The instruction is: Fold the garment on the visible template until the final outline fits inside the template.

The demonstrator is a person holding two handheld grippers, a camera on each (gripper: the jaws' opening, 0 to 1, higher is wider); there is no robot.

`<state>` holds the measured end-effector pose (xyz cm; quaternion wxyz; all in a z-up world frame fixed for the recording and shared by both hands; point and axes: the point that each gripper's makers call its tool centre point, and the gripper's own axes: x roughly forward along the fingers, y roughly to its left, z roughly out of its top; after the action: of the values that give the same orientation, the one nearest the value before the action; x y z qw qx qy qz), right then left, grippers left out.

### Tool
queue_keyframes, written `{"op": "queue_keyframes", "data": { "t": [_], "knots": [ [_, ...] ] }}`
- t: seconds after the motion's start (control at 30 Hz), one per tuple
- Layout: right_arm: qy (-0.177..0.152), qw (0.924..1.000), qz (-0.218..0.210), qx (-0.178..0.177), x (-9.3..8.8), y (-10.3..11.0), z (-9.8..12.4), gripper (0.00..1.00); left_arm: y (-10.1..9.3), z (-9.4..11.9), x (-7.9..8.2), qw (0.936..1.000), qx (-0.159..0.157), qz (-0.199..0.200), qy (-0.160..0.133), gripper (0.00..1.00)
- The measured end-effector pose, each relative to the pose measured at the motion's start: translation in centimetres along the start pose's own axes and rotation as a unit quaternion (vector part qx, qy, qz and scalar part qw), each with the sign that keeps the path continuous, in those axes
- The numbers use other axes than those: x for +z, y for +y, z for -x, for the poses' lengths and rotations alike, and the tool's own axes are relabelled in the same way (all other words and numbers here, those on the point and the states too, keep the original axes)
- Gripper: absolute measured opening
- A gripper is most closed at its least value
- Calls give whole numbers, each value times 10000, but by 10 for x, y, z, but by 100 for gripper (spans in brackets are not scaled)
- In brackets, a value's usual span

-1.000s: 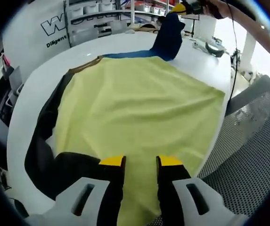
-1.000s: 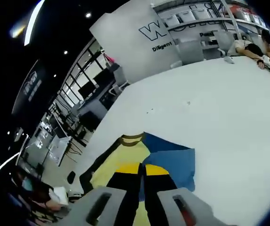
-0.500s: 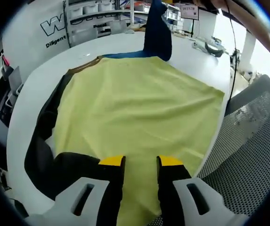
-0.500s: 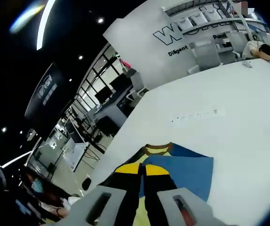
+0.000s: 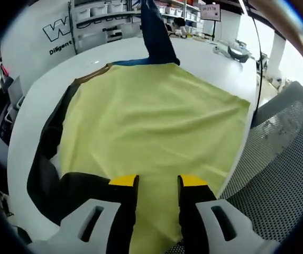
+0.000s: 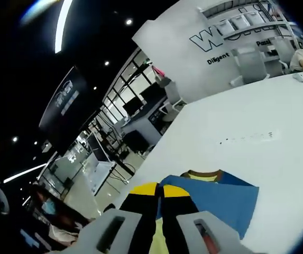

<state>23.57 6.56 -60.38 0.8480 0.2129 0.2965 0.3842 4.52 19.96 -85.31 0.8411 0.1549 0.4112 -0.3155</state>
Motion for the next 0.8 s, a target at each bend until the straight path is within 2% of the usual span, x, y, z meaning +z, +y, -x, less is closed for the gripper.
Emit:
{"op": "queue_keyframes", "data": {
  "t": [0.33, 0.8],
  "knots": [
    [127, 9995, 48, 280, 6, 18, -36, 0, -1, 0, 0, 10000, -25, 18, -33, 32],
    [449, 9977, 149, 482, -3, 35, -76, 0, -1, -1, 1, 10000, -46, -1, -51, 31]
  ]
}}
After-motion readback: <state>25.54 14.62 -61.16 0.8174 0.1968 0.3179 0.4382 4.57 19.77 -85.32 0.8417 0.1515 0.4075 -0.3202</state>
